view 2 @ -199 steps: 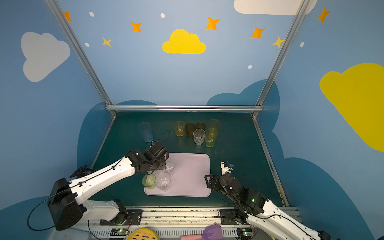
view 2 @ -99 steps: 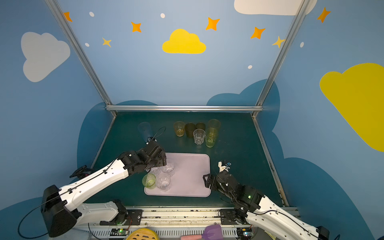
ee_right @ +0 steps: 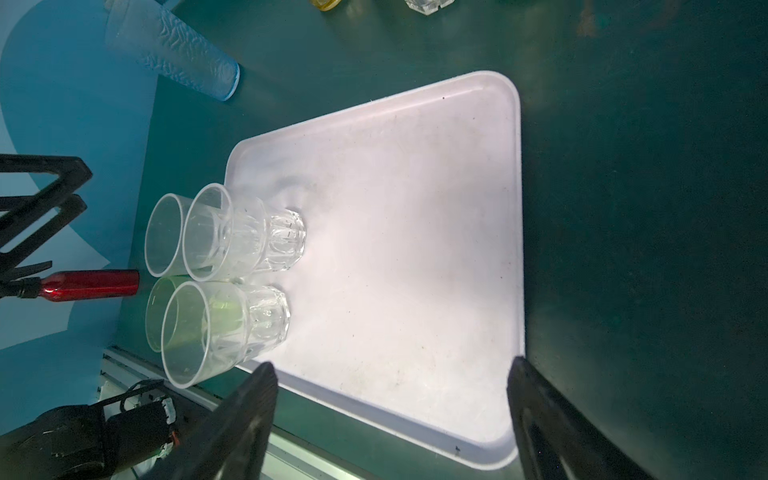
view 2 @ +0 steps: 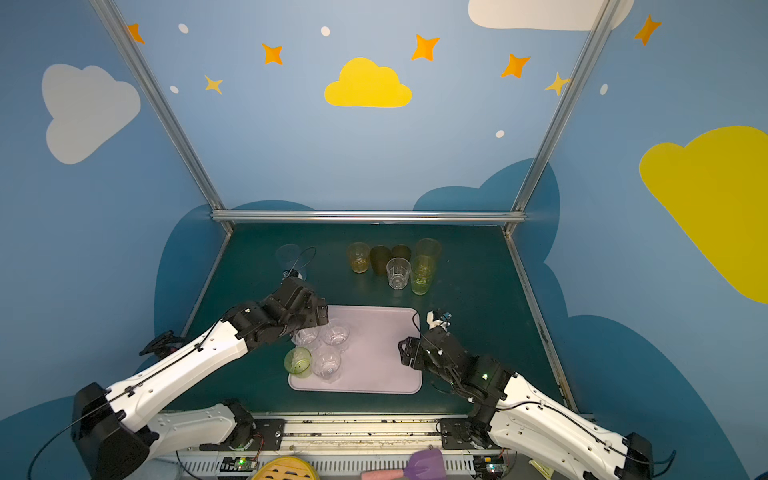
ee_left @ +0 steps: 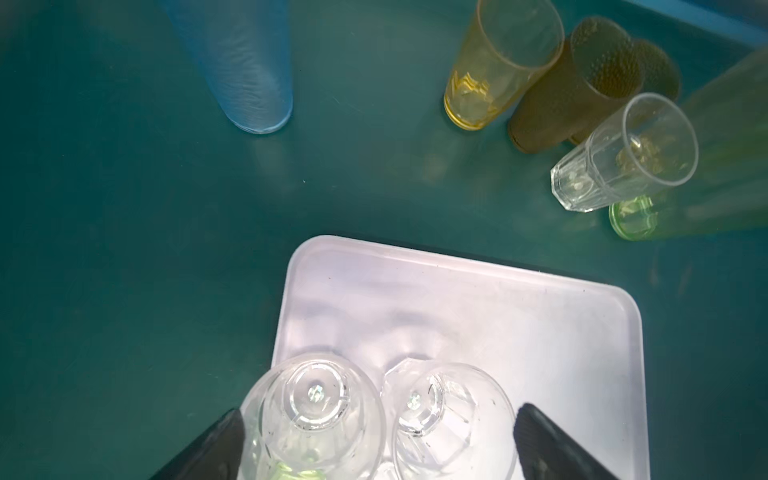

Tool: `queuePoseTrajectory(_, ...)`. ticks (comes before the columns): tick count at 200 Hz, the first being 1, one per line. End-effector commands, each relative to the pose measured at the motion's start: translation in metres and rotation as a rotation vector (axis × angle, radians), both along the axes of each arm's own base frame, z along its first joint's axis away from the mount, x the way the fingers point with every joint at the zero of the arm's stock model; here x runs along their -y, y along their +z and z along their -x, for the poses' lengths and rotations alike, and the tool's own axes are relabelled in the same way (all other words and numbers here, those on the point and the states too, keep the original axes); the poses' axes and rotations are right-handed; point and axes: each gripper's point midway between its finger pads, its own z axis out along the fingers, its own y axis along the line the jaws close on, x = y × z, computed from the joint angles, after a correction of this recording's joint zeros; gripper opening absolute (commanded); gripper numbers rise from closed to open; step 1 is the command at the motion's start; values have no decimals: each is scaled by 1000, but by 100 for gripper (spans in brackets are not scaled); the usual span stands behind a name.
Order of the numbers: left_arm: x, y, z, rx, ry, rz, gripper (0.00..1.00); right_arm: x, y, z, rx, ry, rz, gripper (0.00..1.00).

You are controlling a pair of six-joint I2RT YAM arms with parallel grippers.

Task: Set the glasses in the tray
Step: 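Reach the right gripper toward the glass cluster beyond the tray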

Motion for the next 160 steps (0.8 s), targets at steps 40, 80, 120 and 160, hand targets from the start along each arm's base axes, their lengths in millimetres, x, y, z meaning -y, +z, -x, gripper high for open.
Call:
queuePoseTrajectory(40, -27, 10, 11, 76, 54, 81, 100, -31, 26, -26, 29, 83, 31, 86)
queuePoseTrajectory(80, -34, 10, 19, 111, 55, 127, 100, -47, 33, -61, -16, 135, 72, 85)
queuePoseTrajectory(120, -36, 7, 24, 98, 53, 140, 100, -66, 35, -99, -82, 233, 156, 83)
queuePoseTrajectory(160, -14, 14, 25, 77, -16, 244, 100, -79, 33, -135, -103, 287, 238, 81)
